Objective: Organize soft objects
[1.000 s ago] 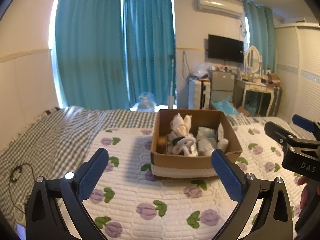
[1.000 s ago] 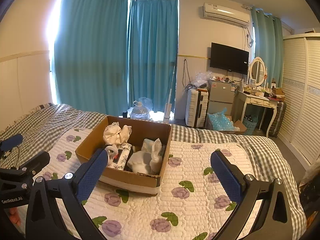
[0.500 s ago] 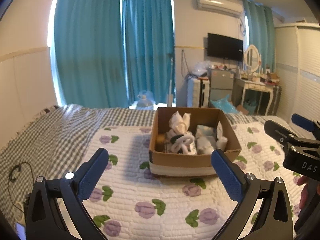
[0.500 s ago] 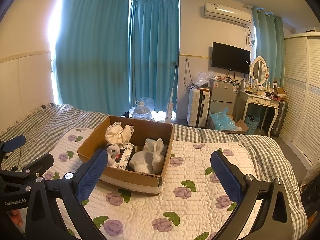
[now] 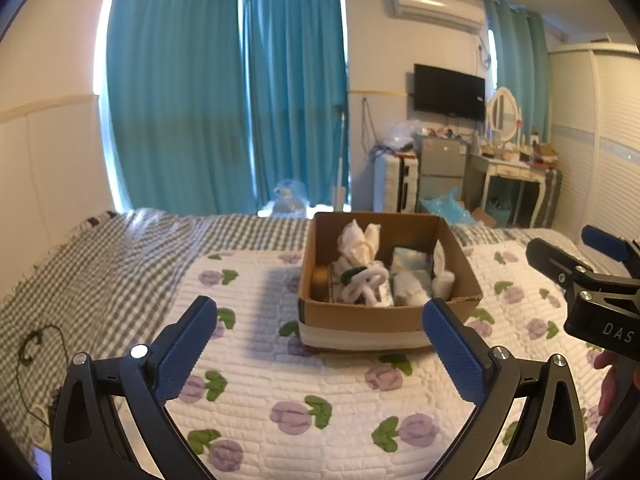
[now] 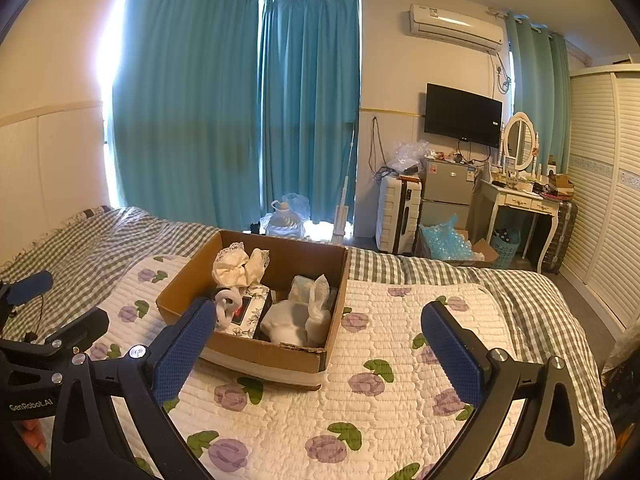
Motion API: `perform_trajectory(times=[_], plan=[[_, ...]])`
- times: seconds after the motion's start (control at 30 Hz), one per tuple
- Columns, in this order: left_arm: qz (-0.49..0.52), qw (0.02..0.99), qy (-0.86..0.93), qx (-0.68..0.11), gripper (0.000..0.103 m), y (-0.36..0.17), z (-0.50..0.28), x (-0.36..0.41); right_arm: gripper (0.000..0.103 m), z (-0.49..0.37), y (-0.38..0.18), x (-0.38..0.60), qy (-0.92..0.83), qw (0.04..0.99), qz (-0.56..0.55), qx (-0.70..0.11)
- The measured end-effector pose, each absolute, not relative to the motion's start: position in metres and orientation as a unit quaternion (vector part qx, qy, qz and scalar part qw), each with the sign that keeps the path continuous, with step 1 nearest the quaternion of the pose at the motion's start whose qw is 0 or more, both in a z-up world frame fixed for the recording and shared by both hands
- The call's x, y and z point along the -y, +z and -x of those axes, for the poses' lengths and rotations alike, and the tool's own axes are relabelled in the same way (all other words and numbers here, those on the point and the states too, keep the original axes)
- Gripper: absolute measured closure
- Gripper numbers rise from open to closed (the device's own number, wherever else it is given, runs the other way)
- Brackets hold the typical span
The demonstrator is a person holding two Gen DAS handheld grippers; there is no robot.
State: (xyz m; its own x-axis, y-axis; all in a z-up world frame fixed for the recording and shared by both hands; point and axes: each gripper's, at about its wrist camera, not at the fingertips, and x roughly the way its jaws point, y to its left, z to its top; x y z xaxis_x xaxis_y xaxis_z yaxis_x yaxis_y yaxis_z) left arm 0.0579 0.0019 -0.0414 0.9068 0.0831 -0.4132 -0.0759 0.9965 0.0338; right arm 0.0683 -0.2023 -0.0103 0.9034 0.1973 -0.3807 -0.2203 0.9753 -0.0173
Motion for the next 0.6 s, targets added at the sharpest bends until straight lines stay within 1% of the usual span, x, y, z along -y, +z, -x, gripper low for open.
perform_trajectory(times=[0.6], plan=[[-0.001, 0.974, 0.048, -0.220, 0.000, -0.0436, -0.0591, -0.0091, 0.000, -0.0697, -0.0128, 0.1991, 0.112, 0.973, 0.032, -0.199]])
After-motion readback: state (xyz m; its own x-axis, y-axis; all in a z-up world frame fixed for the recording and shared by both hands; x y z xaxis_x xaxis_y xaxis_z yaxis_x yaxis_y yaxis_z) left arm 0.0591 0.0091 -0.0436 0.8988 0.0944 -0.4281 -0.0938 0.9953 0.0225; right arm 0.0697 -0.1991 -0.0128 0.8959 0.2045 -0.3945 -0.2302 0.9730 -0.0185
